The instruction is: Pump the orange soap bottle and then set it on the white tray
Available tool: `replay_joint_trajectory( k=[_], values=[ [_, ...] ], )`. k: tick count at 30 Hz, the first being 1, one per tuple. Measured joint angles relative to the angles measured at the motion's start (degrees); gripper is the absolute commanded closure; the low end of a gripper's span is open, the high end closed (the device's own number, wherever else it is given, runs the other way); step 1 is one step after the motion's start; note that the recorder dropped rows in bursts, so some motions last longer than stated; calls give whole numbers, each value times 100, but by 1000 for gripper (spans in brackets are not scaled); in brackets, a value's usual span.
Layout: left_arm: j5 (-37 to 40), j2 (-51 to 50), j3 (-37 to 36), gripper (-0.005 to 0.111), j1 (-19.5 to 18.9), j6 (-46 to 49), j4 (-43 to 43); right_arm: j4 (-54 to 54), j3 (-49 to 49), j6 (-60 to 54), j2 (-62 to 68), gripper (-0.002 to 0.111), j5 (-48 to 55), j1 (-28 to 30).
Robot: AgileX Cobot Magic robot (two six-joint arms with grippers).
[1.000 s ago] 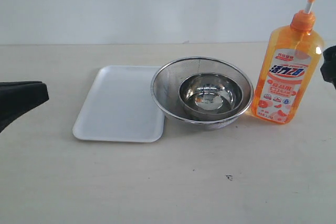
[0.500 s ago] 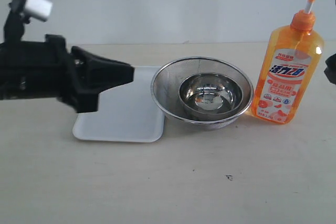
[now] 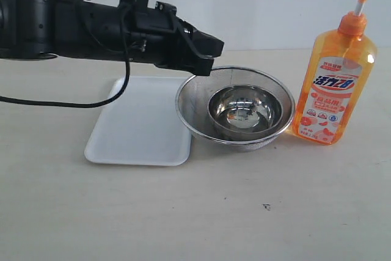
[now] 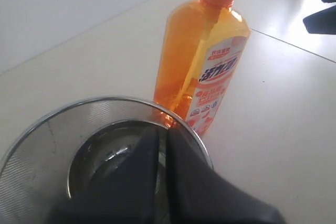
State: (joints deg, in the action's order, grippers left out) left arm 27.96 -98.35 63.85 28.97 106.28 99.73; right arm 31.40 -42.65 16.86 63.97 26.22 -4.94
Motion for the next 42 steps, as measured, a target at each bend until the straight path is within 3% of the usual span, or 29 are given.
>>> replay_joint_trajectory(
  k=[7, 15, 20, 22, 23, 25, 35, 42],
  values=[
    [124, -628, 596, 102, 14, -17, 0, -14, 0, 220, 0, 51, -223, 28],
    [124, -1279, 1286, 102, 200, -68, 0, -35, 0, 962, 0, 32, -512, 28],
    [124, -1778, 1848, 102, 481, -57, 0, -35, 0, 1022, 0, 30, -652, 28],
    [124, -2072, 2190, 102, 579, -57, 0, -75, 0, 1123, 0, 46, -754, 28],
    [124, -2176, 2317, 102, 602, -57, 0, -75, 0, 1149, 0, 63, -872, 28],
    [111, -2306, 2578, 102, 625, -77, 0, 23, 0, 1172, 0, 109, -1094, 28],
    [443, -2461, 2733, 102, 625, -904, 0, 2334, -174, 1319, 1033, 108, -1592, 111],
    [561, -2478, 2733, 102, 636, -1484, -172, 2491, -520, 2024, 1945, 108, -2834, 1115]
  ],
)
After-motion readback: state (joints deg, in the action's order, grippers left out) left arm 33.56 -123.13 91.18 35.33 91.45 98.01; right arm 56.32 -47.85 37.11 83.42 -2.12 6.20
